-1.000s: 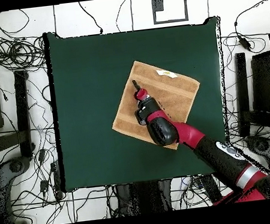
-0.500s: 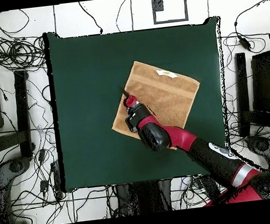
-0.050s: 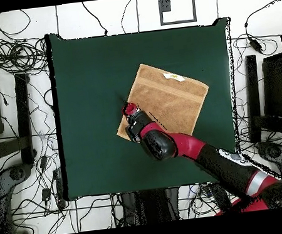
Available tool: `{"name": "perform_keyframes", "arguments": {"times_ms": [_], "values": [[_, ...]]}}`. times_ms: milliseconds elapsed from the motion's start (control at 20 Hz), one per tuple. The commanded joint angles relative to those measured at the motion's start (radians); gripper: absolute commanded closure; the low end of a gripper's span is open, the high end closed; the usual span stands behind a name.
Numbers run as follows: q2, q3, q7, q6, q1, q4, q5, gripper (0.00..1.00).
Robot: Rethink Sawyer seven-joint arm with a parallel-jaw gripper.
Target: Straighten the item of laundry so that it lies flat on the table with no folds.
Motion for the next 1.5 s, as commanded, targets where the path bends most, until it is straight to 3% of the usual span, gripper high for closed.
{"name": "perform_keyframes", "arguments": {"times_ms": [50,250,450,650,800,1000,1200,1500], "values": [[-0.255,0.016,0.172,0.178,0.075,0.060,0.190,0.00],[-0.322,-0.003,0.195,0.177,0.099,0.104,0.249,0.00],[-0.351,-0.092,0.139,0.179,0.132,0.112,0.239,0.00],[-0.340,-0.192,-0.077,0.302,0.145,0.018,0.097,0.00],[-0.393,-0.266,-0.202,0.459,0.185,-0.032,0.015,0.00],[-0.424,-0.257,-0.297,0.601,0.156,-0.056,-0.110,0.00],[-0.456,-0.216,-0.310,0.678,0.101,-0.040,-0.207,0.00],[-0.474,-0.149,-0.236,0.790,0.060,-0.043,-0.231,0.00]]}}
